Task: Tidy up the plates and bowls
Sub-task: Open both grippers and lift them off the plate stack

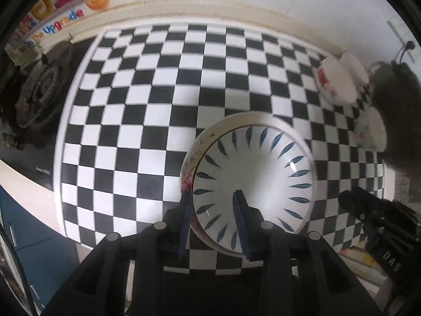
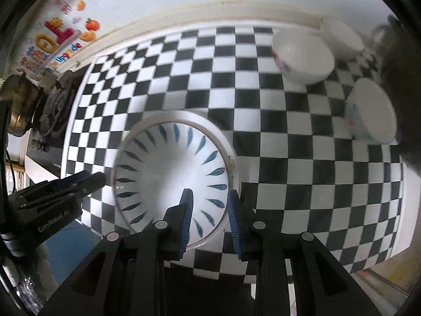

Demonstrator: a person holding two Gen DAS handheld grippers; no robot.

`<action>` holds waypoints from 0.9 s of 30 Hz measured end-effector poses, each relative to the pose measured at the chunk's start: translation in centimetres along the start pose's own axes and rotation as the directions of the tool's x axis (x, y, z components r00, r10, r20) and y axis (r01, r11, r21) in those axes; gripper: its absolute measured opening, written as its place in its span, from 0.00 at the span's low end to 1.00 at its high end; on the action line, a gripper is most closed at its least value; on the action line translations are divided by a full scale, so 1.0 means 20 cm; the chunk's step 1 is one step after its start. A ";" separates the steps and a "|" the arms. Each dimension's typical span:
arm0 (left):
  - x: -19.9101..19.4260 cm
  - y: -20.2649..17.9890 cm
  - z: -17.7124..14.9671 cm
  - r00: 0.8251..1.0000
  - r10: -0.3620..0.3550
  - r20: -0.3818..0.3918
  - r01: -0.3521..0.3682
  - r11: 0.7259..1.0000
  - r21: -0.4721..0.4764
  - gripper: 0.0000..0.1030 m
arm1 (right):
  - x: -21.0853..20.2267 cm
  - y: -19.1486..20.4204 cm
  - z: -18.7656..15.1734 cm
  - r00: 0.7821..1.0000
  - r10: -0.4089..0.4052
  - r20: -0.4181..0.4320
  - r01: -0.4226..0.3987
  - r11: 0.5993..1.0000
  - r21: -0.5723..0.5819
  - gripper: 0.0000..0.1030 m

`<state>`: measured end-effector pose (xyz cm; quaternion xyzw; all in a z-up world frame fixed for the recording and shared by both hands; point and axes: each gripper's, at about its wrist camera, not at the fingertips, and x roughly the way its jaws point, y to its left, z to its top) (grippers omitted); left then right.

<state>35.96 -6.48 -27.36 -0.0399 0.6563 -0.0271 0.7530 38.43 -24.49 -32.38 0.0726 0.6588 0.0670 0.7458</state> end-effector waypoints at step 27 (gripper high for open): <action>-0.58 -0.14 -0.26 0.985 0.020 0.169 -0.034 0.996 0.077 0.30 | -0.77 0.12 -0.27 0.984 0.002 0.176 0.006 0.999 -0.046 0.43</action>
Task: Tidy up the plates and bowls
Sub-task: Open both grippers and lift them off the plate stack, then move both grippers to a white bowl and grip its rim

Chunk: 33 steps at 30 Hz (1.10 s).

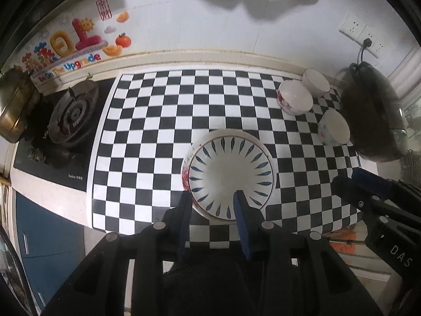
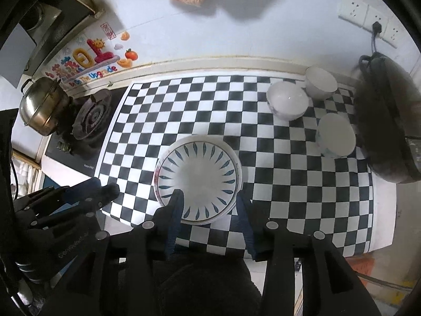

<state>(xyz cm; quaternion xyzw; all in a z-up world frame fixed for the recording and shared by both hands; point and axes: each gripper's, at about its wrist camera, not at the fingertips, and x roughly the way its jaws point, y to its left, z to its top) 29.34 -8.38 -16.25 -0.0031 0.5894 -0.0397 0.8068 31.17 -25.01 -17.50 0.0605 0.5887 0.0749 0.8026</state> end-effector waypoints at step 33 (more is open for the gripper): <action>0.88 -0.51 0.97 0.962 -0.213 -0.171 0.216 0.976 -0.002 0.39 | 0.72 -1.28 0.62 0.997 0.054 -0.058 -0.024 0.903 0.428 0.62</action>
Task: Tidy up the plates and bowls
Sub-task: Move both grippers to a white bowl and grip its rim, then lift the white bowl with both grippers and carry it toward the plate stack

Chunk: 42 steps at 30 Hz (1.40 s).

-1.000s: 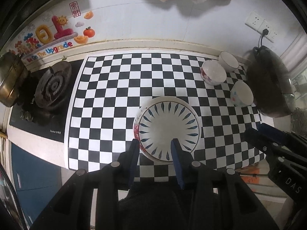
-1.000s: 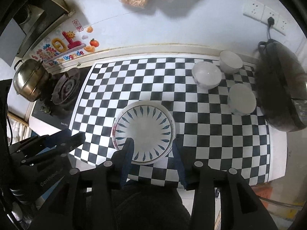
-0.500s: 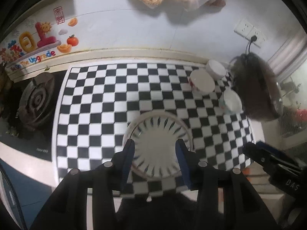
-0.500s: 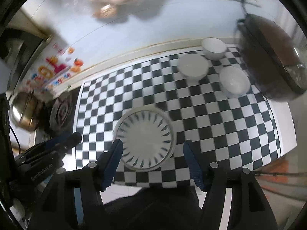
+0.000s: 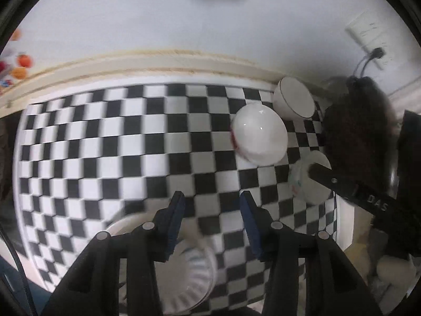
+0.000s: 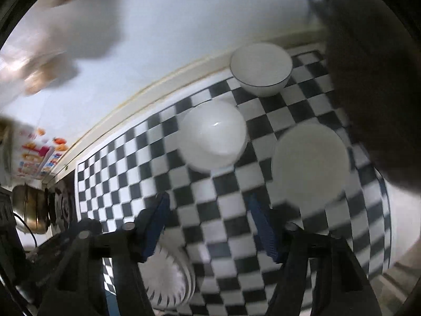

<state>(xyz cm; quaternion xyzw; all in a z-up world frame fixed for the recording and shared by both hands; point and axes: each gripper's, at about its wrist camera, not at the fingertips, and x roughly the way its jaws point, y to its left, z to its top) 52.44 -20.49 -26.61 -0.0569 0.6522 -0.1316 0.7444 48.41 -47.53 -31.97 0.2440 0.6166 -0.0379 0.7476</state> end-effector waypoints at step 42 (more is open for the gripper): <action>0.21 -0.29 0.08 0.996 0.006 -0.087 0.001 0.996 0.090 0.12 | 0.19 -0.12 0.10 0.984 -0.047 -0.172 0.027 0.993 -0.113 0.09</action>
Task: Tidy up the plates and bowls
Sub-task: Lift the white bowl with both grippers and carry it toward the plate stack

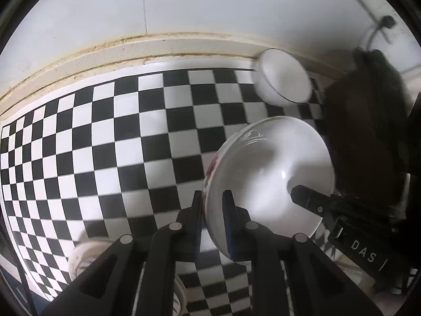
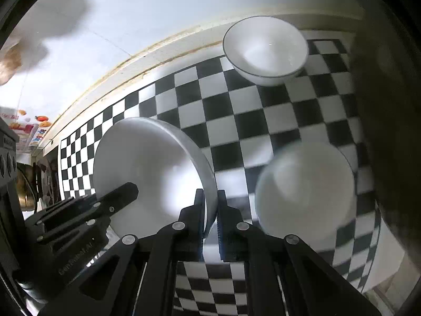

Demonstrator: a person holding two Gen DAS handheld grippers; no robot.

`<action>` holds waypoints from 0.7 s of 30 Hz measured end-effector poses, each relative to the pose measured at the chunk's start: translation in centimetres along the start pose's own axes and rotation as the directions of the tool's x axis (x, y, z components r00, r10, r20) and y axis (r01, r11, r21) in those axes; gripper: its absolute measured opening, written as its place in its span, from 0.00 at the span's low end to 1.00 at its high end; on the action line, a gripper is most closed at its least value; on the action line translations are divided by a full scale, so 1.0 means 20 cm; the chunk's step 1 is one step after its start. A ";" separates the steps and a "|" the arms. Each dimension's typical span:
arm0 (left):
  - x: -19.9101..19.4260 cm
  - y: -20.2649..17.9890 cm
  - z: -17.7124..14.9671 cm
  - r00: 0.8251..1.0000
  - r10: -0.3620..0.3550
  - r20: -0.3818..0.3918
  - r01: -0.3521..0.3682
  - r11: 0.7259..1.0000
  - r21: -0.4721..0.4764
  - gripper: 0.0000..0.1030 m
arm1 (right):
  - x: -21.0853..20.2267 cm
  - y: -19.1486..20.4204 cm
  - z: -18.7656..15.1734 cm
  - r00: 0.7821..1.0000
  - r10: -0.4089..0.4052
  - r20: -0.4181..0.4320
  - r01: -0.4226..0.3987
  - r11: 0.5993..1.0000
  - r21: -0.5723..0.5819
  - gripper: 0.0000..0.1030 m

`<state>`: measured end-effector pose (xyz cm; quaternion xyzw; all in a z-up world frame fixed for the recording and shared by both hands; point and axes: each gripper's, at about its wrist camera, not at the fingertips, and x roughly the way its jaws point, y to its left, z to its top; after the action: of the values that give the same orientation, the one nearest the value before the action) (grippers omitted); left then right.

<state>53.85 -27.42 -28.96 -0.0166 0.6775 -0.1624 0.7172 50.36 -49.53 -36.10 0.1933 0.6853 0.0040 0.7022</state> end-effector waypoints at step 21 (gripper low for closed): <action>0.27 -0.07 -0.59 0.989 0.012 -0.145 -0.003 0.998 0.066 0.12 | 0.16 -0.38 -0.75 0.998 0.008 -0.065 -0.003 0.997 0.075 0.09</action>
<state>42.09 -27.86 -34.84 0.0215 0.7221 -0.1827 0.6669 34.16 -51.76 -41.07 0.2212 0.7071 -0.0135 0.6715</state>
